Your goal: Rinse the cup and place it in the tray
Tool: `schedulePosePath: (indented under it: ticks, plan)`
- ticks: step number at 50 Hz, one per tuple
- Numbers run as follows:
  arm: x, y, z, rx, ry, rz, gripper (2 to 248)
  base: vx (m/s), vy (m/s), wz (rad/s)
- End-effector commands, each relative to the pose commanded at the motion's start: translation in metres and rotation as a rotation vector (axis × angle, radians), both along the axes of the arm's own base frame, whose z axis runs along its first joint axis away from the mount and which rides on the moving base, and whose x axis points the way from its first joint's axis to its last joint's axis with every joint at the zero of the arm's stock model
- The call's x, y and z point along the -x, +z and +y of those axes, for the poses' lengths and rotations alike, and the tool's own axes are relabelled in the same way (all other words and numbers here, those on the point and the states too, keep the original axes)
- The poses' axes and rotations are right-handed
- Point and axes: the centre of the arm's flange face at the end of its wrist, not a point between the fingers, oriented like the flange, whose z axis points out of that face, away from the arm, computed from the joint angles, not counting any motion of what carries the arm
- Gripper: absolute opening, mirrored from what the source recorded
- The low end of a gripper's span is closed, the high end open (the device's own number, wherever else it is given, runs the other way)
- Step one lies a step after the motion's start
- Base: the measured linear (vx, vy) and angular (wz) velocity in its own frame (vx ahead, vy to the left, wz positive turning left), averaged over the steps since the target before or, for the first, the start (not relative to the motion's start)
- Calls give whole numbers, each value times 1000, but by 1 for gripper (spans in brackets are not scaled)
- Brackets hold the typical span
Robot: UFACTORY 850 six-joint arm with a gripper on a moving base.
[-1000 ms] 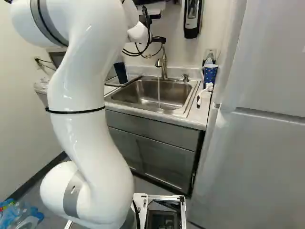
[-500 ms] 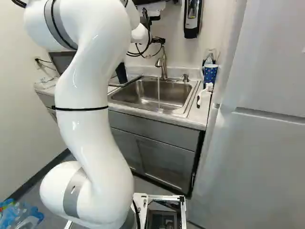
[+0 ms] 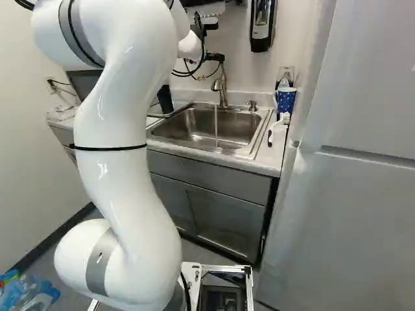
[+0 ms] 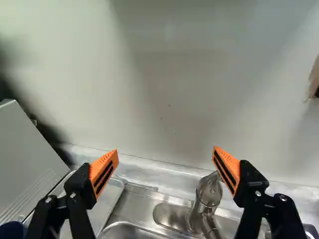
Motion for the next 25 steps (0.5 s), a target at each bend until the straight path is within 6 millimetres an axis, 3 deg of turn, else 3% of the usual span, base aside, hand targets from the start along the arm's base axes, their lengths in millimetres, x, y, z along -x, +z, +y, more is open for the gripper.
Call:
schedulePosePath:
  ticks: [25]
  plan:
    - [24, 2, 3, -1, 2, 19, 247, 0, 0, 0]
